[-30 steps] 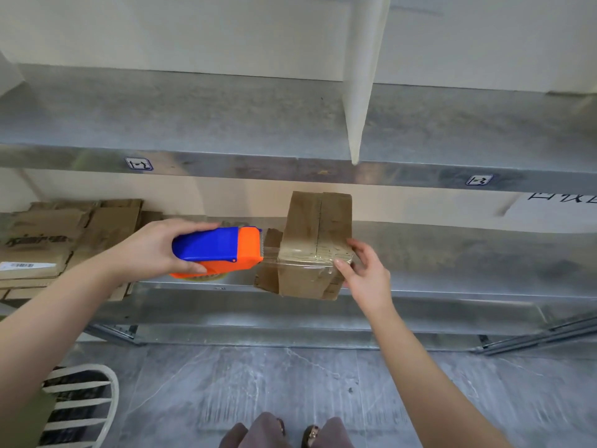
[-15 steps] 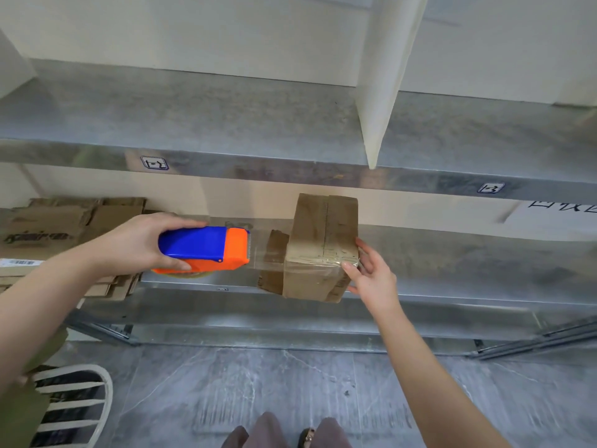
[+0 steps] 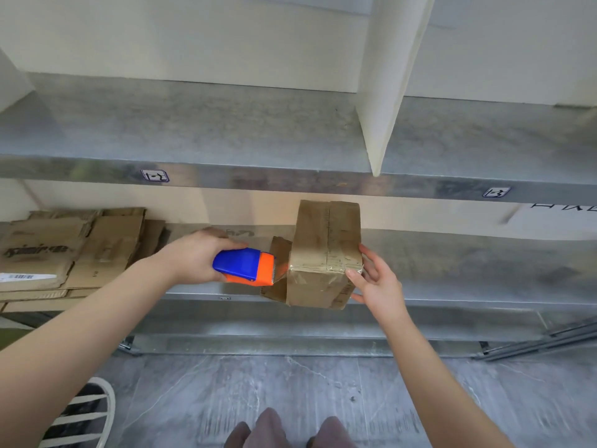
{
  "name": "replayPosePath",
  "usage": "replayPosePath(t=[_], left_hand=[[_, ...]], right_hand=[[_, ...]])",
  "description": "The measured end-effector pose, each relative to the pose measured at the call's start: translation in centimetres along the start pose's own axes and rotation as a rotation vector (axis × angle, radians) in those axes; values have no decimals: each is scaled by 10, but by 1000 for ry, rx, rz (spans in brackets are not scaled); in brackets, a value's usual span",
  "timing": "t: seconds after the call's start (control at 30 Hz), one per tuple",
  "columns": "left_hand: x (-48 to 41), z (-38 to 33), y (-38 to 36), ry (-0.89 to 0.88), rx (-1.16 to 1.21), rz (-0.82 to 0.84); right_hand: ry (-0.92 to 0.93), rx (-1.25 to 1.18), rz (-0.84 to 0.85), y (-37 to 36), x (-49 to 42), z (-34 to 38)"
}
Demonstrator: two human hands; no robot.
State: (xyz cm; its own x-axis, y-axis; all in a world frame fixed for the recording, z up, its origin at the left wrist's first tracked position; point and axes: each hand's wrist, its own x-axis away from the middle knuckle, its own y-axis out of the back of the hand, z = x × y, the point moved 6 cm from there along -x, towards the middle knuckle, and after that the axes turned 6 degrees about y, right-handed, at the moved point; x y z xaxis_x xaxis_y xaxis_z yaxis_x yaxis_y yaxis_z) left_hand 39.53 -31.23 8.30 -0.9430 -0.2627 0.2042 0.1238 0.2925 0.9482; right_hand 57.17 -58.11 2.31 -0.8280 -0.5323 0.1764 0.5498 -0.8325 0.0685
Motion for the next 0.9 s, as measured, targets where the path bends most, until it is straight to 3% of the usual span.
replayPosePath(t=[0.3, 0.47, 0.77, 0.9], left_hand=[[-22, -5, -33, 44, -135, 63], [-25, 18, -46, 104, 41, 59], [-32, 73, -70, 244, -159, 148], [-29, 92, -80, 293, -142, 94]], right_hand=[[25, -14, 5, 3, -1, -2], [14, 0, 11, 4, -4, -5], [49, 87, 4, 5, -5, -7], [60, 85, 6, 3, -6, -6]])
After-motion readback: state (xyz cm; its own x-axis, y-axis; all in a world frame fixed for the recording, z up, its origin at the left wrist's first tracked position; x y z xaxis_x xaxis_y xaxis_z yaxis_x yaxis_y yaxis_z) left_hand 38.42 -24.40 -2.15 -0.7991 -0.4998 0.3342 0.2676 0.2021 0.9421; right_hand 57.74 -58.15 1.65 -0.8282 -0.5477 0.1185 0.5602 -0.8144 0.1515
